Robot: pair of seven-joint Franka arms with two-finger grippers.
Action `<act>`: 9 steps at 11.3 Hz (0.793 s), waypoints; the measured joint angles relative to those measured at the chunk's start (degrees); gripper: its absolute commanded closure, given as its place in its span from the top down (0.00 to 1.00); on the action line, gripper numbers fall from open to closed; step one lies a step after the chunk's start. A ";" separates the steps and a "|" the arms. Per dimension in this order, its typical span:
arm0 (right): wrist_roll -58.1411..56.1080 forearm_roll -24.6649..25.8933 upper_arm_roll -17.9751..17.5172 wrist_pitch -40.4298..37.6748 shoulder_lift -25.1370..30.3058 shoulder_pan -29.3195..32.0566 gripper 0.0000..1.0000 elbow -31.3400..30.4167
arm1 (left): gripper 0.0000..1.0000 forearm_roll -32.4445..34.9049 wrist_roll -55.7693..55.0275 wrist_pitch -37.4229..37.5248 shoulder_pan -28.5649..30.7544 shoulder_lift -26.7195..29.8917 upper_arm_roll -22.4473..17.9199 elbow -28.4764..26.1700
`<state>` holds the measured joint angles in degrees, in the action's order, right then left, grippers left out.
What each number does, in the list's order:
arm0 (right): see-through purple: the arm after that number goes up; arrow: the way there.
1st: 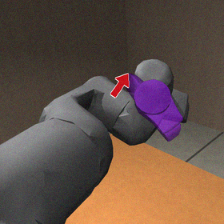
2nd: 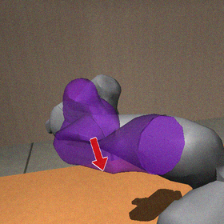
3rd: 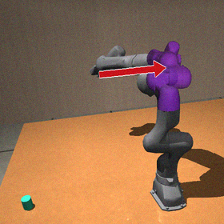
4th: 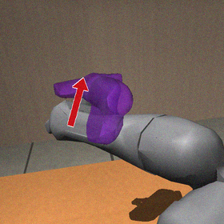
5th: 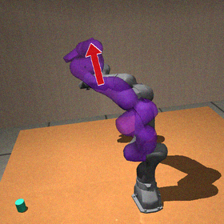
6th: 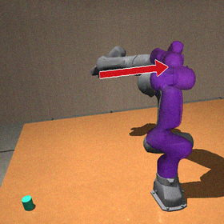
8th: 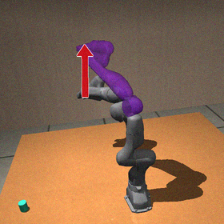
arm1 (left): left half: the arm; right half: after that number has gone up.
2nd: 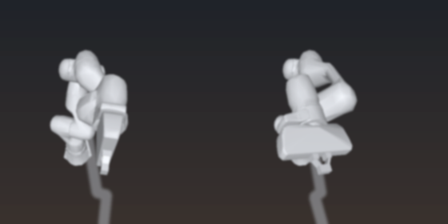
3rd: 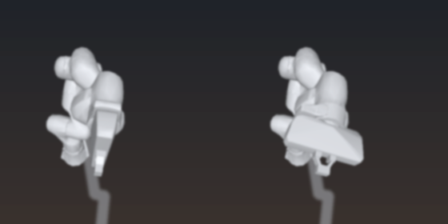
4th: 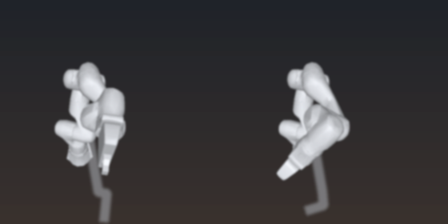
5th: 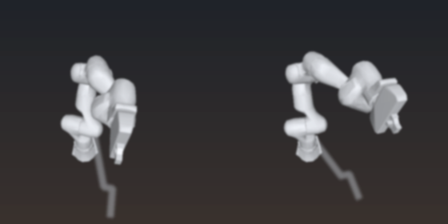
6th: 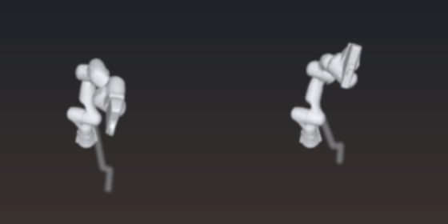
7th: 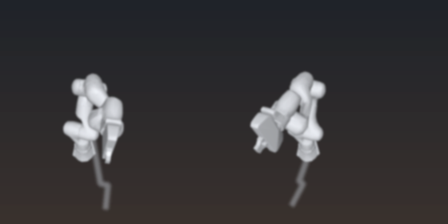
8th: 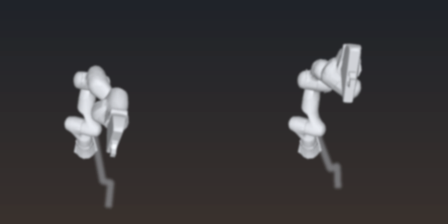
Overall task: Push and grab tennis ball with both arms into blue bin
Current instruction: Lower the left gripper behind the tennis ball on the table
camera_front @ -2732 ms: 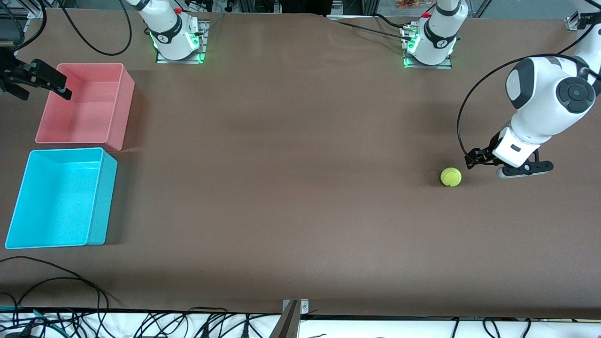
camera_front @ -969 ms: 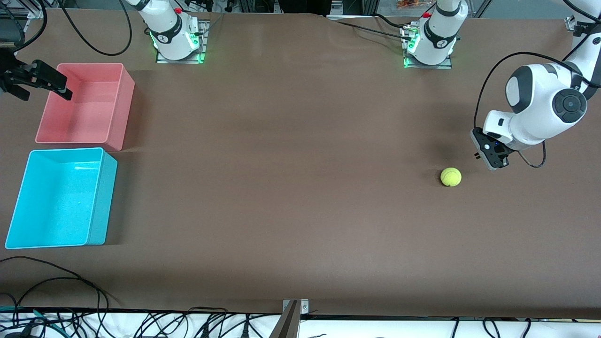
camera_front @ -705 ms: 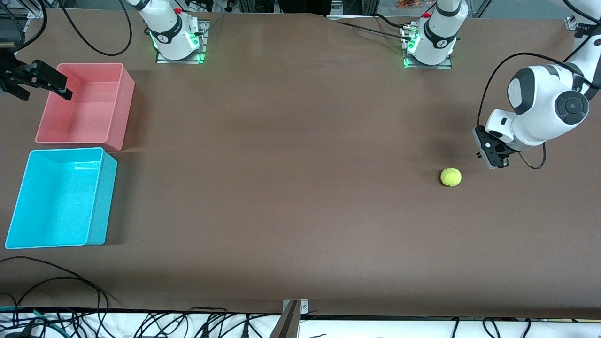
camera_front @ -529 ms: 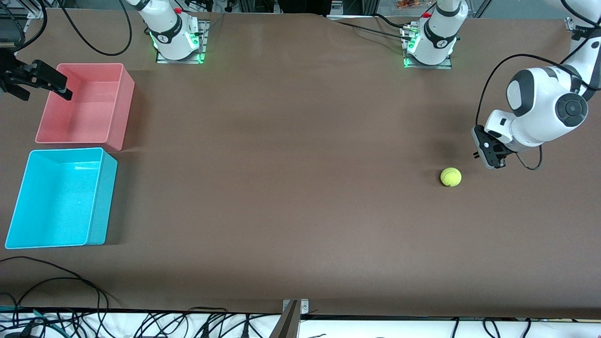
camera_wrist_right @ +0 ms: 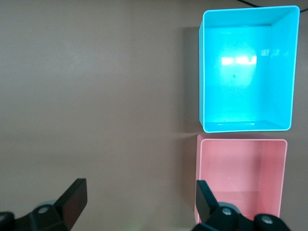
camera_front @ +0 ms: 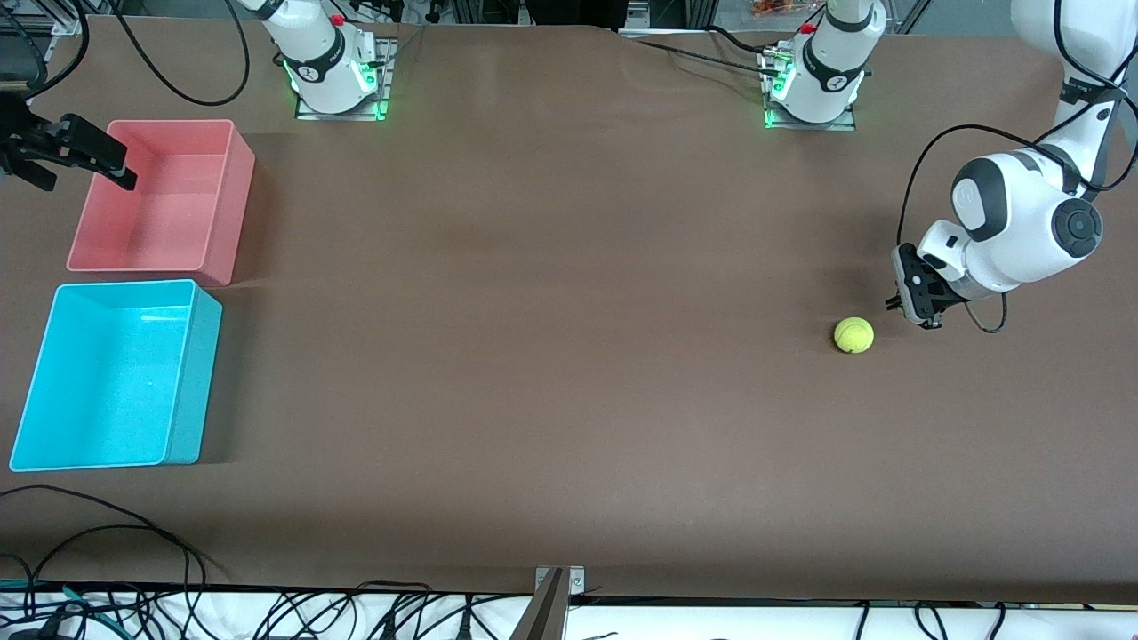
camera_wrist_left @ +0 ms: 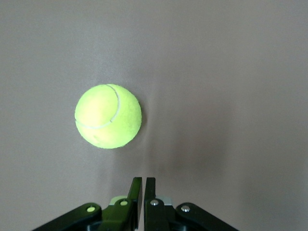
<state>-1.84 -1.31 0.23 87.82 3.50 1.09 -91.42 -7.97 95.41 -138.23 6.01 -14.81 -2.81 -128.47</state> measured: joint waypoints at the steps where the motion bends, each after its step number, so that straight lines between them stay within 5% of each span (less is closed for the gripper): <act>1: 0.00 0.00 0.00 0.00 0.00 0.00 1.00 0.00 | 0.08 0.00 0.10 -0.15 0.00 -0.01 0.00 0.01; 9: 0.00 0.00 0.00 0.00 -0.04 0.00 1.00 0.00 | 0.08 1.46 0.93 -4.13 0.00 -2.21 -0.02 0.03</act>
<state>-1.84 -1.31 0.23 87.82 3.46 1.09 -91.42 -6.51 96.34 -142.36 6.01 -17.02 -2.83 -128.43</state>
